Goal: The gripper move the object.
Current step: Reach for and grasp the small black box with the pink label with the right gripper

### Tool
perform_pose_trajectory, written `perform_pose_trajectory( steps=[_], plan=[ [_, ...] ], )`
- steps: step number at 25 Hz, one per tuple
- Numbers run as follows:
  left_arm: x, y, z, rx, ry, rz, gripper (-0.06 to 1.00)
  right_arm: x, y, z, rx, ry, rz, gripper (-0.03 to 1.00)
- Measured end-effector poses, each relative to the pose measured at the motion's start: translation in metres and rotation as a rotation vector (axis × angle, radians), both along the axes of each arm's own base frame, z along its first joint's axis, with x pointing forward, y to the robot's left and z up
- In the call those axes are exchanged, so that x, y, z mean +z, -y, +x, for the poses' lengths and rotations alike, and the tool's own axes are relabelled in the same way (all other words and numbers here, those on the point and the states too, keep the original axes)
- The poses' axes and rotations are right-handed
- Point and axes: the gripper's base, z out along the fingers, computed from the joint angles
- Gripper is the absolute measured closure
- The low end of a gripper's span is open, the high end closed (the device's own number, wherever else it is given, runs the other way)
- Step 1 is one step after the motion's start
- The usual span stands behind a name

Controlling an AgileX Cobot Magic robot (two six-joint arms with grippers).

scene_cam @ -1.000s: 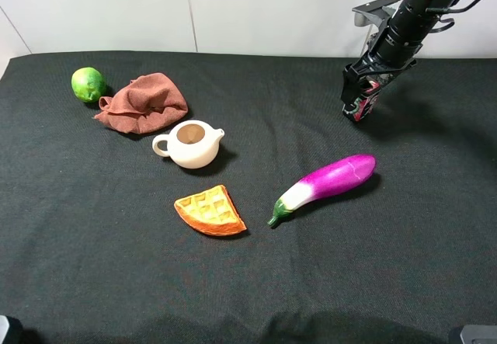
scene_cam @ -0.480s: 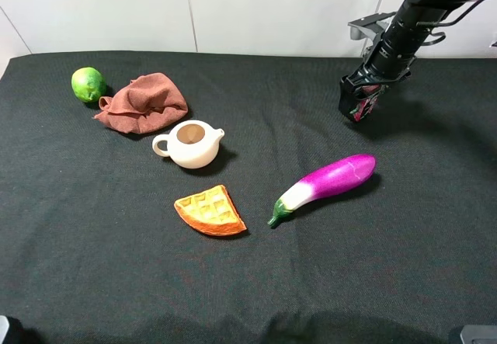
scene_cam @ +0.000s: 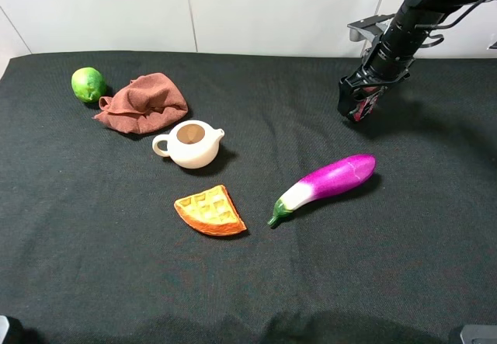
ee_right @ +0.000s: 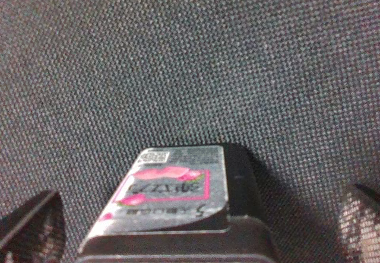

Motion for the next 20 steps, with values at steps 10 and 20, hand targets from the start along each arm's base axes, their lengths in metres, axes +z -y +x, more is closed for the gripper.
perform_pose_trajectory(
  steps=[10,20],
  plan=[
    [0.0,0.0,0.0,0.0,0.0,0.0,-0.05,-0.0056,0.0001,0.0008,-0.005,-0.005,-0.003,0.27],
    [0.0,0.0,0.0,0.0,0.0,0.0,-0.05,-0.0056,0.0004,0.0009,-0.003,-0.003,-0.006,0.27]
  ],
)
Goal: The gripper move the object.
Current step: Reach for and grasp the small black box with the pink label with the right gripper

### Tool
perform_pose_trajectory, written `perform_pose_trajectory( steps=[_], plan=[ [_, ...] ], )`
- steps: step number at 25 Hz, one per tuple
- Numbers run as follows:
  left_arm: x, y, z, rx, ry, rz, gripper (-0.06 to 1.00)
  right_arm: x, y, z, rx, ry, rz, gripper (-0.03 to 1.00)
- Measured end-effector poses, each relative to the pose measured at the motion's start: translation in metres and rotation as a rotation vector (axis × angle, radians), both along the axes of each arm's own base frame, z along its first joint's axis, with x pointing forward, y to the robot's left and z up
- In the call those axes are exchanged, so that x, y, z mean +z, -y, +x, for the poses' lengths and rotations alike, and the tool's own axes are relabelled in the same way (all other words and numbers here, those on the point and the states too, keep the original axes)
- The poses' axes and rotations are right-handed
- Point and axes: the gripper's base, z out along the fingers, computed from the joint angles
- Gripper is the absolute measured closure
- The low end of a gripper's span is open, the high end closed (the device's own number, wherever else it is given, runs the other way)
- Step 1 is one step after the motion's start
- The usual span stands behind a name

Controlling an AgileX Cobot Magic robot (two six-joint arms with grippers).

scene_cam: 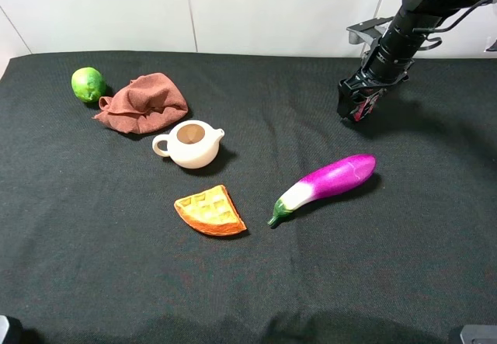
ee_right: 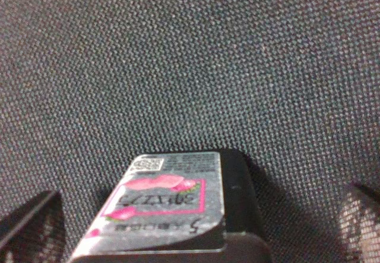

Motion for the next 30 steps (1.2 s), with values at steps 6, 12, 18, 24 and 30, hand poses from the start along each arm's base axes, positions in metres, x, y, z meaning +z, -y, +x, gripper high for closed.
perform_pose_trajectory(
  steps=[6,12,18,24,30],
  plan=[
    [0.0,0.0,0.0,0.0,0.0,0.0,-0.05,0.0002,0.0001,0.0016,-0.002,0.018,-0.001,0.27],
    [0.0,0.0,0.0,0.0,0.0,0.0,-0.05,0.0001,0.0006,0.0018,0.002,0.02,-0.007,0.27],
    [0.0,0.0,0.0,0.0,0.0,0.0,-0.05,0.0001,0.0009,0.0019,0.004,0.022,-0.01,0.27],
    [0.0,0.0,0.0,0.0,0.0,0.0,-0.05,-0.0017,0.001,0.0019,0.003,0.018,-0.012,0.27],
    [0.0,0.0,0.0,0.0,0.0,0.0,-0.05,-0.0097,0.001,0.001,0.003,-0.006,-0.014,0.27]
  ],
)
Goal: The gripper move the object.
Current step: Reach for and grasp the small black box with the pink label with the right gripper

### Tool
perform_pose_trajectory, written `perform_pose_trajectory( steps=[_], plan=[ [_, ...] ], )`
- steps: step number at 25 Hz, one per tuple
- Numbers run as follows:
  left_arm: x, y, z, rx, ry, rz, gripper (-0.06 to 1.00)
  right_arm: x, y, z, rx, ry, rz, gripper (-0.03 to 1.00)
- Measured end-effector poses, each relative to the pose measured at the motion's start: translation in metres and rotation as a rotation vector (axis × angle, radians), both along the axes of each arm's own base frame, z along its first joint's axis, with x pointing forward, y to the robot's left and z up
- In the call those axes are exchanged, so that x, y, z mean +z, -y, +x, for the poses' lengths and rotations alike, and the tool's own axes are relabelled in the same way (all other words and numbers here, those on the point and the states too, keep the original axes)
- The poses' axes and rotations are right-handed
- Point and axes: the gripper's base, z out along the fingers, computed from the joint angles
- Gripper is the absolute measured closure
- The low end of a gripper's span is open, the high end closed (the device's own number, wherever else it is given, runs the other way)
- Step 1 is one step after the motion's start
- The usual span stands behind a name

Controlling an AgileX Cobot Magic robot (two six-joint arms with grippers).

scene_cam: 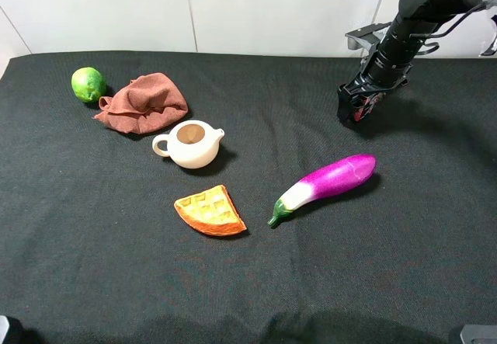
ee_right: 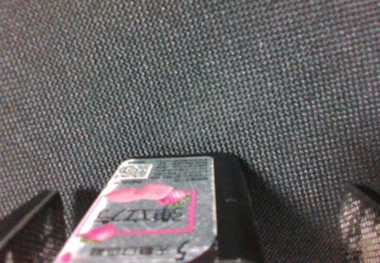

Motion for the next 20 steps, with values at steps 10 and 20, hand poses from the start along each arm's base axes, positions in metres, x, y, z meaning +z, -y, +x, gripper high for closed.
perform_pose_trajectory(
  steps=[10,20],
  plan=[
    [0.0,0.0,0.0,0.0,0.0,0.0,-0.05,0.0,0.0003,0.0,0.002,0.0,-0.003,0.27],
    [0.0,0.0,0.0,0.0,0.0,0.0,-0.05,-0.0051,0.0002,0.0002,0.001,-0.007,-0.004,0.27]
  ],
)
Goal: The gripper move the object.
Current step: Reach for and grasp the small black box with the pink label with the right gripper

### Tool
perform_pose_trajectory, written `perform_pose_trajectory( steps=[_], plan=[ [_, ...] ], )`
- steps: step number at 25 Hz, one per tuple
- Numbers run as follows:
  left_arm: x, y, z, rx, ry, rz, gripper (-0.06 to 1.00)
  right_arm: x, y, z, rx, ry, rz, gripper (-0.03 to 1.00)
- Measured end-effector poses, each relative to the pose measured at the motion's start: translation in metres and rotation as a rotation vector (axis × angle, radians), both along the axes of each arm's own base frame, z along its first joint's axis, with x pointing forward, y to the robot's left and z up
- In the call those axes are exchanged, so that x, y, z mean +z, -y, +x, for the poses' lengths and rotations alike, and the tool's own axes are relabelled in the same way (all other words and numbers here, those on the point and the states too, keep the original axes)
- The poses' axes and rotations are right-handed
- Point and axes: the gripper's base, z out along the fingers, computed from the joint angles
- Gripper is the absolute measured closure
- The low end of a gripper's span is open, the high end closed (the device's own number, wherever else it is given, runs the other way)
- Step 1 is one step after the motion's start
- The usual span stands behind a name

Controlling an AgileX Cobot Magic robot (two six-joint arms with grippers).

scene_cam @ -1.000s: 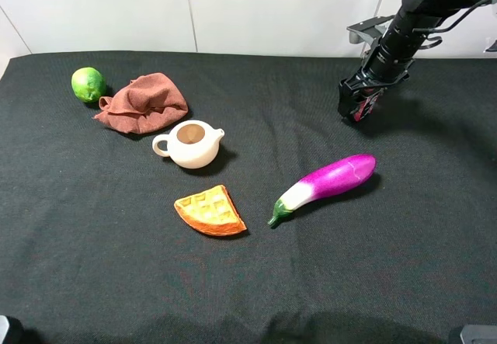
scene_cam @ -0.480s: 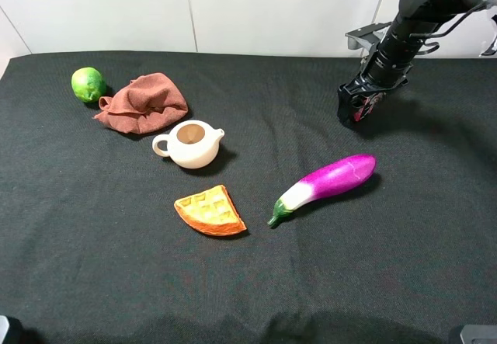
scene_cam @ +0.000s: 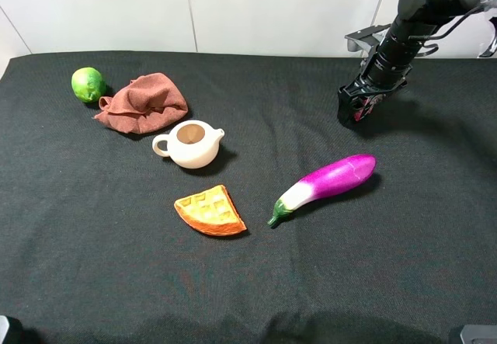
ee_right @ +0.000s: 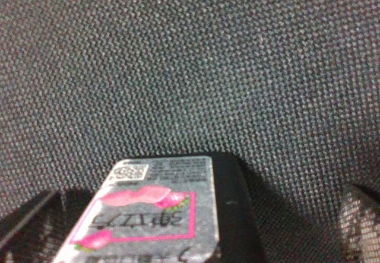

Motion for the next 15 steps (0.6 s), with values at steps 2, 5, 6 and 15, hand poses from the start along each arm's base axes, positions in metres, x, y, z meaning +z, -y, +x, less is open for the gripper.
perform_pose_trajectory(
  steps=[2,5,6,15],
  plan=[
    [0.0,0.0,0.0,0.0,0.0,0.0,-0.05,0.0,0.0,0.0002,-0.001,0.002,0.001,0.27],
    [0.0,0.0,0.0,0.0,0.0,0.0,-0.05,0.0,-0.0001,0.0003,-0.001,0.003,0.001,0.27],
    [0.0,0.0,0.0,0.0,0.0,0.0,-0.05,0.0001,-0.0001,0.0004,-0.001,0.004,0.001,0.28],
    [0.0,0.0,0.0,0.0,0.0,0.0,-0.05,0.0001,-0.0001,0.0005,-0.001,0.005,0.001,0.31]
  ],
)
